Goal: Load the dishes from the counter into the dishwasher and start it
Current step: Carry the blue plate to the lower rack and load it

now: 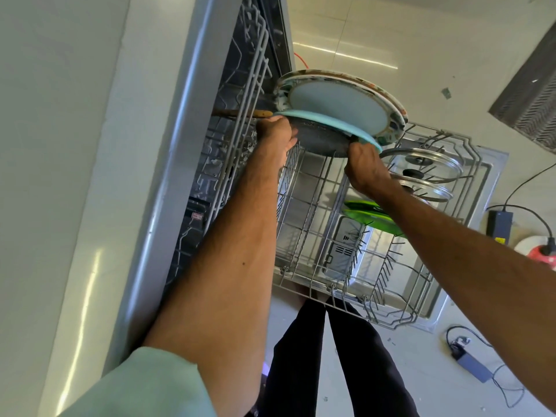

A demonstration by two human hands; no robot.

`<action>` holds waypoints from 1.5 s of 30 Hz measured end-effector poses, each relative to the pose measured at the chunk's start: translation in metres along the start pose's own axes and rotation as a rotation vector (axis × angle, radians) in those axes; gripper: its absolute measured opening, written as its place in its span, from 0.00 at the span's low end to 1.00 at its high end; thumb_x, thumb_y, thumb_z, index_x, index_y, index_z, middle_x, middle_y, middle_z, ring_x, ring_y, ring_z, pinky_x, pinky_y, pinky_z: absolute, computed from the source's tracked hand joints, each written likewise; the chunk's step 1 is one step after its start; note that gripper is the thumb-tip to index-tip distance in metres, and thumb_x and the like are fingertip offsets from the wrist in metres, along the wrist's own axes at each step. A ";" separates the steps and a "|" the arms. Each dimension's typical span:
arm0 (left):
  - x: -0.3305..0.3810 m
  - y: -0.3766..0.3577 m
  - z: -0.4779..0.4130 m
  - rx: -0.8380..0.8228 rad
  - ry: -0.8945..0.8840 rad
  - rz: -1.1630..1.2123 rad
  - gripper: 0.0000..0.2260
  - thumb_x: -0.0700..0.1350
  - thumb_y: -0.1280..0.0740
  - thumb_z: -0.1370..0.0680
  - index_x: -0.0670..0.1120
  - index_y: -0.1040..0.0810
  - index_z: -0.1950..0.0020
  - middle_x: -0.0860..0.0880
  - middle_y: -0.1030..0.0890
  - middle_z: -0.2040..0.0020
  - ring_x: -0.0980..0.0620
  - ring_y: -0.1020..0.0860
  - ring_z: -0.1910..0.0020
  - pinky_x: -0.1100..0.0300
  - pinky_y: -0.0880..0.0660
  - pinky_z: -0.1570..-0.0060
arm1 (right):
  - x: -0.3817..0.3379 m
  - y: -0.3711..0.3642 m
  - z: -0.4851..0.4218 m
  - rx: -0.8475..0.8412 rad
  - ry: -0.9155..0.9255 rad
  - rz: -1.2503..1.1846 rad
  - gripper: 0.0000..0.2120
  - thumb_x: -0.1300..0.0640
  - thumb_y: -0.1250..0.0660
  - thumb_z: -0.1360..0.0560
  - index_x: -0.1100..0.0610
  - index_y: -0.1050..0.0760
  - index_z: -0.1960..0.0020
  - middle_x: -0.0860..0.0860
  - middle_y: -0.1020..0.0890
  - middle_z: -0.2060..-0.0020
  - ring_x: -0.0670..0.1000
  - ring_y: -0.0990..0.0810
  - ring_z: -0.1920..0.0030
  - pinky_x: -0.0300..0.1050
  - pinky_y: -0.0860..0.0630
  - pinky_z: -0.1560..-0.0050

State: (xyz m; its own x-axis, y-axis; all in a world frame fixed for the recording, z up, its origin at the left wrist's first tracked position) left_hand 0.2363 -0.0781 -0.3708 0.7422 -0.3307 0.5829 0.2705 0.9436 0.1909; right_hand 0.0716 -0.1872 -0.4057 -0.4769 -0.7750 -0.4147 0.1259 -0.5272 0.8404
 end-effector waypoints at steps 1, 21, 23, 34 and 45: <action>-0.001 0.000 0.000 0.000 -0.003 -0.020 0.12 0.38 0.42 0.16 0.38 0.25 0.35 0.41 0.20 0.40 0.48 0.18 0.46 0.58 0.19 0.52 | 0.000 -0.001 0.000 -0.032 -0.022 0.002 0.11 0.67 0.43 0.22 0.73 0.30 0.43 0.71 0.25 0.46 0.68 0.27 0.45 0.61 0.33 0.48; -0.042 0.009 0.071 -0.123 -0.221 -0.442 0.20 0.30 0.40 0.21 0.42 0.25 0.31 0.44 0.21 0.35 0.49 0.21 0.39 0.69 0.24 0.51 | -0.019 0.002 0.062 0.000 -0.290 -0.248 0.23 0.59 0.24 0.27 0.65 0.29 0.38 0.60 0.20 0.53 0.60 0.20 0.54 0.49 0.23 0.56; -0.049 0.019 0.106 -0.156 -0.265 -0.500 0.19 0.29 0.41 0.21 0.40 0.24 0.32 0.44 0.21 0.35 0.51 0.21 0.41 0.75 0.30 0.59 | -0.038 0.021 0.081 0.045 -0.270 -0.272 0.07 0.64 0.29 0.26 0.65 0.24 0.49 0.60 0.20 0.59 0.59 0.20 0.58 0.47 0.27 0.60; -0.041 0.135 0.329 -0.227 -0.527 -0.732 0.17 0.34 0.41 0.20 0.47 0.21 0.36 0.48 0.18 0.40 0.54 0.20 0.41 0.62 0.24 0.39 | -0.177 0.150 0.225 0.046 -0.169 -0.516 0.15 0.71 0.38 0.29 0.57 0.17 0.53 0.51 0.14 0.58 0.51 0.16 0.62 0.48 0.17 0.60; -0.077 0.314 0.532 0.355 -0.579 -0.469 0.18 0.42 0.43 0.26 0.46 0.16 0.44 0.49 0.15 0.46 0.49 0.18 0.45 0.63 0.27 0.42 | -0.344 0.237 0.347 -0.261 0.349 -0.435 0.08 0.62 0.34 0.23 0.56 0.16 0.54 0.50 0.14 0.63 0.49 0.15 0.62 0.49 0.18 0.55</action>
State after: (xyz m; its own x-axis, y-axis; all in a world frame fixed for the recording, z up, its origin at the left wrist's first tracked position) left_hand -0.0616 0.2522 0.0643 0.1410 -0.7224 0.6769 0.1915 0.6907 0.6973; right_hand -0.0361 0.0752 0.0569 -0.2248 -0.5149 -0.8272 0.2139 -0.8543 0.4737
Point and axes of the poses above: each hand's wrist, its own z-axis away from the middle knuckle, its own y-axis out of the back of the hand, x = y × z, the point moved 2 cm from there along -z, towards the middle knuckle
